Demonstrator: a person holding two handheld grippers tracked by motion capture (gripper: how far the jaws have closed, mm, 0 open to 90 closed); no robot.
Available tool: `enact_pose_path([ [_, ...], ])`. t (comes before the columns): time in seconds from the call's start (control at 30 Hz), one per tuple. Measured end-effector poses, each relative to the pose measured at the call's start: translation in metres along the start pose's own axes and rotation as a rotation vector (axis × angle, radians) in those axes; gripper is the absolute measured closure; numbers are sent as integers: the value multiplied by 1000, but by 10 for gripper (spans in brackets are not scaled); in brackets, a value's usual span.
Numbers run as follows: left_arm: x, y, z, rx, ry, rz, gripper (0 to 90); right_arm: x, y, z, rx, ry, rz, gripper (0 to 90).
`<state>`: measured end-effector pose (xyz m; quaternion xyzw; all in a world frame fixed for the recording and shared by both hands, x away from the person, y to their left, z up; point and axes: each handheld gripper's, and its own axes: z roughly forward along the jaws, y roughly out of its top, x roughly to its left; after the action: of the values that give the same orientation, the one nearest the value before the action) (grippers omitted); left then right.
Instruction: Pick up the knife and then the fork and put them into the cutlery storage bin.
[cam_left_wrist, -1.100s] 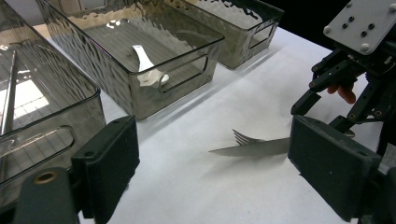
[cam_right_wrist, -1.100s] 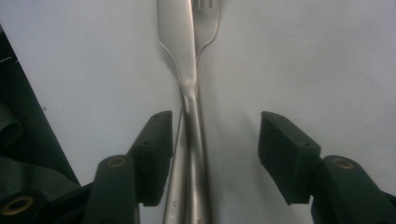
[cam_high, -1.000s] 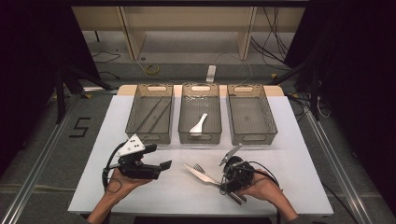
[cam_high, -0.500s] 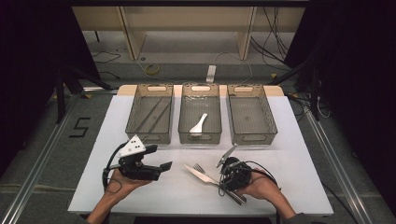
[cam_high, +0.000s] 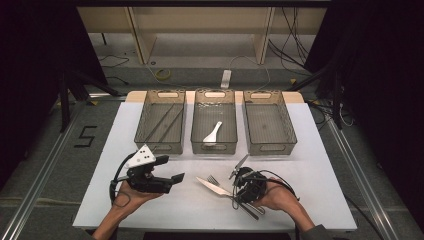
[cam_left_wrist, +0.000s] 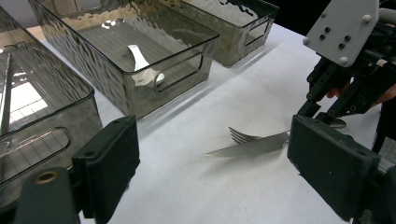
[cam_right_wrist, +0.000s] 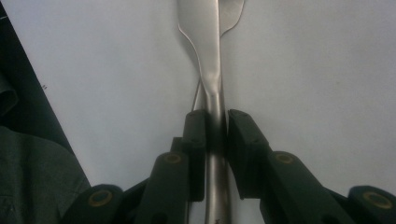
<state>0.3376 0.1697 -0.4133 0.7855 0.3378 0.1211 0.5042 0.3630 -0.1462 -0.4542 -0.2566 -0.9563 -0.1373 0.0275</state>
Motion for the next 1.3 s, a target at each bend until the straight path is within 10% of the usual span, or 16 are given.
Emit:
enact_pose_path([
  [0.7,-1,0,1,3,2,6,162,9,8,6,59,-83,-104,806],
  [1.3,4,1,-6,-57,32,-17,162,2,3,-17,-57,-78,-83,809],
])
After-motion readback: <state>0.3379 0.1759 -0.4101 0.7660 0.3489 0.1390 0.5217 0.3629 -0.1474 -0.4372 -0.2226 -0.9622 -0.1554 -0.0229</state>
